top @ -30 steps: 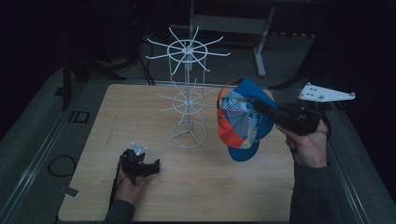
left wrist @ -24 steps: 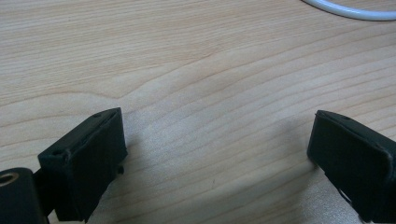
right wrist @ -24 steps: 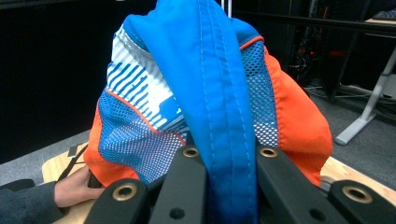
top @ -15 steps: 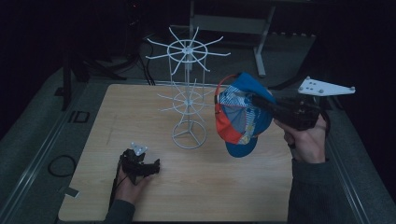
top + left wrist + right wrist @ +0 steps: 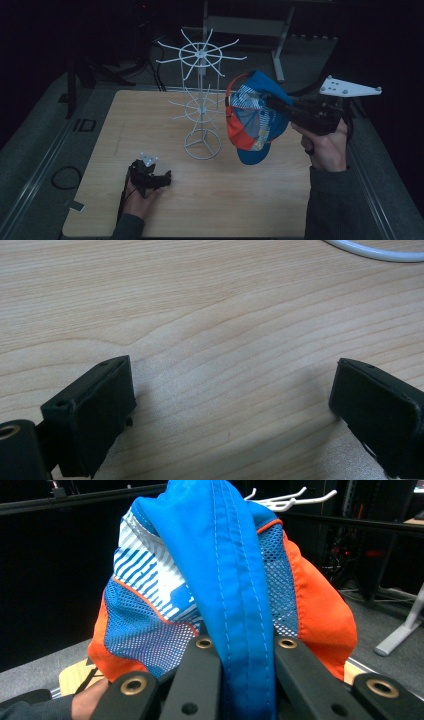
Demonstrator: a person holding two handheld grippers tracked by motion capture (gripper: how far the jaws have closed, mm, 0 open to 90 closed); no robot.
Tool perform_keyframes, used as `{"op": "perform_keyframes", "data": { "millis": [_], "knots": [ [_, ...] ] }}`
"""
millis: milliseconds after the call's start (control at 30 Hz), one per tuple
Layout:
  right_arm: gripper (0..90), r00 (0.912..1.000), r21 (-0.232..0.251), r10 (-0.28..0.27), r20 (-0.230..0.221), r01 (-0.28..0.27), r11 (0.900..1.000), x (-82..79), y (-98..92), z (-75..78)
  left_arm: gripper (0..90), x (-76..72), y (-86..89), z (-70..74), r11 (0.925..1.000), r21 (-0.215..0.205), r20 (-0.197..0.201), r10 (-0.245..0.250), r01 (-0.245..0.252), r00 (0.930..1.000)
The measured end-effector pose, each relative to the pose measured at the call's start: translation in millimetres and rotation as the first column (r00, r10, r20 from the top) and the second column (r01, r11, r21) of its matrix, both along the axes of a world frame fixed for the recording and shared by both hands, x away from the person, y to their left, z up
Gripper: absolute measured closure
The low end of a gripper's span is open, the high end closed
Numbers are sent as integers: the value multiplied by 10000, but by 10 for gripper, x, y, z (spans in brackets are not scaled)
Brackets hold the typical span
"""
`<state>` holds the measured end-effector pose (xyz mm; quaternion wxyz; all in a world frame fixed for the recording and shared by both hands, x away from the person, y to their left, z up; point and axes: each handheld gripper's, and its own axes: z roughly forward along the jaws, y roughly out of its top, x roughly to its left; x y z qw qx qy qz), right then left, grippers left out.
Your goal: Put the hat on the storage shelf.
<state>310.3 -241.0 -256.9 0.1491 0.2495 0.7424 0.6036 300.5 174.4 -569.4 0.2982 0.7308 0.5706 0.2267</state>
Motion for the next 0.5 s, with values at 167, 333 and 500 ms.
{"op": "perform_keyframes", "data": {
  "millis": [167,333,500],
  "knots": [
    [879,9998,22,168,67,-168,9999,-13,53,61,48,0,0,0,10000,-3,6,3,-3,10000],
    [879,9993,222,327,193,-331,9992,-15,95,111,48,0,0,1,10000,1,-10,-6,6,10000],
    [880,9985,293,454,299,-463,9985,6,182,155,48,0,0,0,10000,-2,3,2,-2,10000]
  ]
}}
